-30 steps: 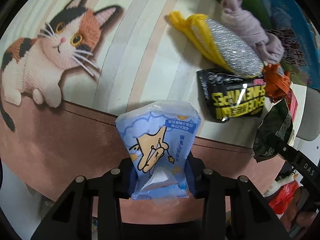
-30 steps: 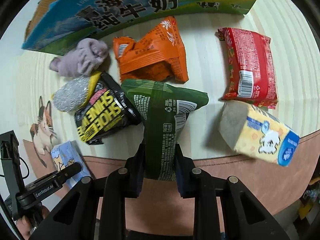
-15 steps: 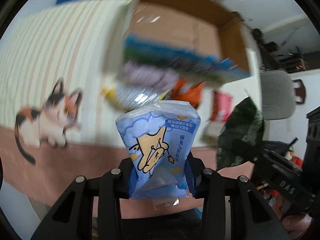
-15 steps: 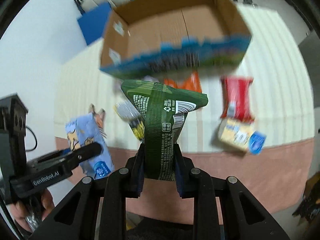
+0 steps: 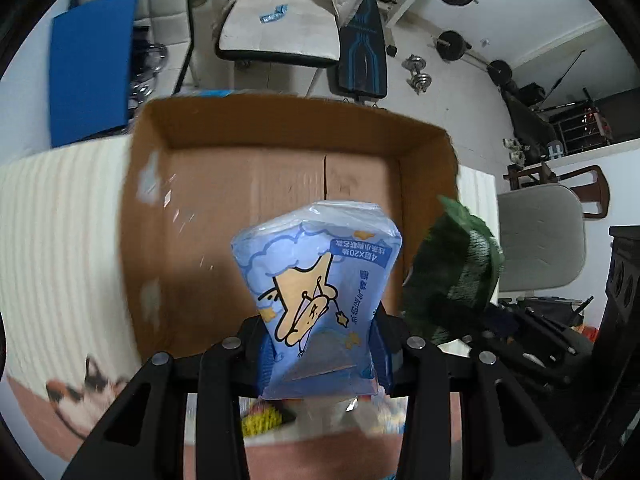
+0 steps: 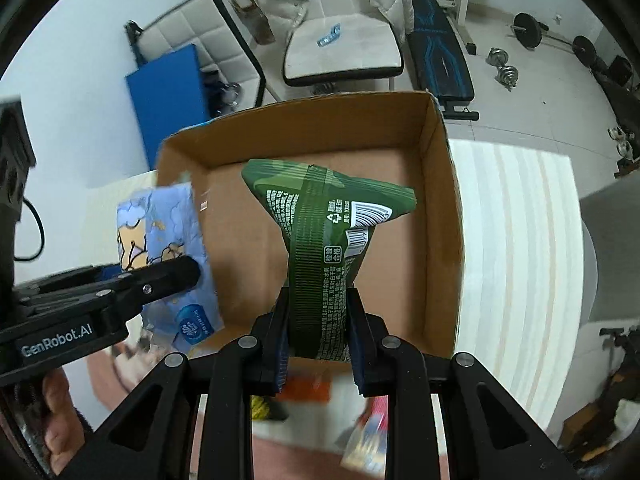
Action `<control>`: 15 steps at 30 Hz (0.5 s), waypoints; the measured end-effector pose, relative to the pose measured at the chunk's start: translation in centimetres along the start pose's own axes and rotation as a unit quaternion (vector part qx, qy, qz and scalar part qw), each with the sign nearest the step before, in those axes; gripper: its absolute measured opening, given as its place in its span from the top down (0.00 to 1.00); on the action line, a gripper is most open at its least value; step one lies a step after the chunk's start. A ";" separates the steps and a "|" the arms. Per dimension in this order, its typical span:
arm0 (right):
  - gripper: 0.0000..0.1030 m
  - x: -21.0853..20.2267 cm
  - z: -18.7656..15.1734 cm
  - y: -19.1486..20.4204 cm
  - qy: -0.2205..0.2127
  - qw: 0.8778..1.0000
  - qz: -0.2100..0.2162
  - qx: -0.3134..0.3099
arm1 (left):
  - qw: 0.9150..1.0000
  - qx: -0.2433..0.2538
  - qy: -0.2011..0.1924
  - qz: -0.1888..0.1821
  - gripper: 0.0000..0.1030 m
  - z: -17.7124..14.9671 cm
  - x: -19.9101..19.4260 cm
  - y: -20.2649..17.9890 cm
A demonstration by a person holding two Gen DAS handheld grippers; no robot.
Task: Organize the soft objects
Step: 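Carry both packs into the cardboard box and open both tools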
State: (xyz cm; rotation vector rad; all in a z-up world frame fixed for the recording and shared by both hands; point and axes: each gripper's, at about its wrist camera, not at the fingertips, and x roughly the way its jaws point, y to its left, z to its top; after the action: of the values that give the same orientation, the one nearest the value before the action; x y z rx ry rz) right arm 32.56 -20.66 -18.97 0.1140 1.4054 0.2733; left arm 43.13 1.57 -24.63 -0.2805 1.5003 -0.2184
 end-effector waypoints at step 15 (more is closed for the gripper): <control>0.74 10.1 8.0 -2.9 0.064 0.996 -0.053 -0.032 | 0.996 -0.007 0.090 0.012 0.60 7.3 9.8 -1.6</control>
State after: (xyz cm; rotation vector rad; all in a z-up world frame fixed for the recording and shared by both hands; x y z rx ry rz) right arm 42.18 -20.21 -28.01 -0.0325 1.5232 0.2401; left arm 51.09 -2.68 -33.06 -0.2587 1.6832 -0.2190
